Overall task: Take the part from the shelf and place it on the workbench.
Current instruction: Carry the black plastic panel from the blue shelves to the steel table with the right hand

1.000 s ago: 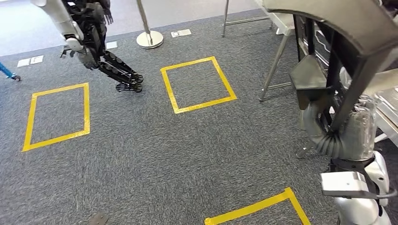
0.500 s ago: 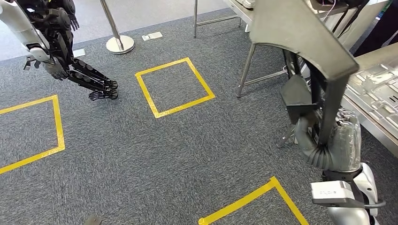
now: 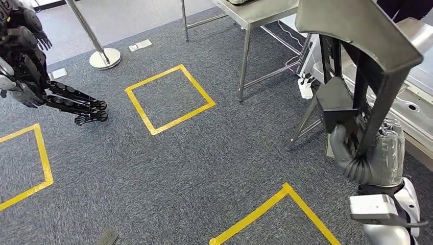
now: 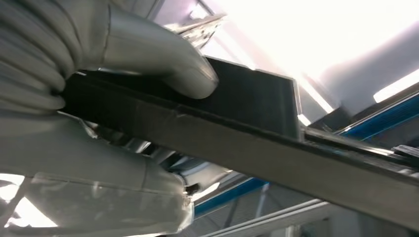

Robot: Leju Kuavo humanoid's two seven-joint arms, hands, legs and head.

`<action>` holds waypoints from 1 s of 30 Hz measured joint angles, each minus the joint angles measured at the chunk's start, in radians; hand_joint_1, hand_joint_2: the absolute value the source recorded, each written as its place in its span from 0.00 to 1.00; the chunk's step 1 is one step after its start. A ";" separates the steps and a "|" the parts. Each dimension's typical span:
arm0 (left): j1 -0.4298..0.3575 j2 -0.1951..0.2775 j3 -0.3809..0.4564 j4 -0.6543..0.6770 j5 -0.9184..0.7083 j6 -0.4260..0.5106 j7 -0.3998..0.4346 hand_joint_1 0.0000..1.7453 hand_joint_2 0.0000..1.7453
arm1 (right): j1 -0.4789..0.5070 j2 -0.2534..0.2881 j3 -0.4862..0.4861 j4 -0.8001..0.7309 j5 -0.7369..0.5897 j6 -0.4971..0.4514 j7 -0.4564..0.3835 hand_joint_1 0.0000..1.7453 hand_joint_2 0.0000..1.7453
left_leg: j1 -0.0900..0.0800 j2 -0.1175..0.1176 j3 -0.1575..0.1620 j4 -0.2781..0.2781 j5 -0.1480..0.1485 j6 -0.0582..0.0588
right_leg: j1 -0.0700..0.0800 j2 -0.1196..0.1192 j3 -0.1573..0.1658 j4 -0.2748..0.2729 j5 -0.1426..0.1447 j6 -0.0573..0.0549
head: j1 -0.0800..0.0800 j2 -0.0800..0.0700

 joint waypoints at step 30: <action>-0.008 -0.008 0.002 0.002 -0.001 -0.016 0.083 0.00 1.00 | -0.075 -0.038 0.002 0.014 0.025 0.009 0.061 1.00 1.00 | -0.004 0.015 -0.003 -0.020 0.017 0.006 | 0.001 -0.003 -0.002 -0.005 0.006 0.008 | 0.003 0.000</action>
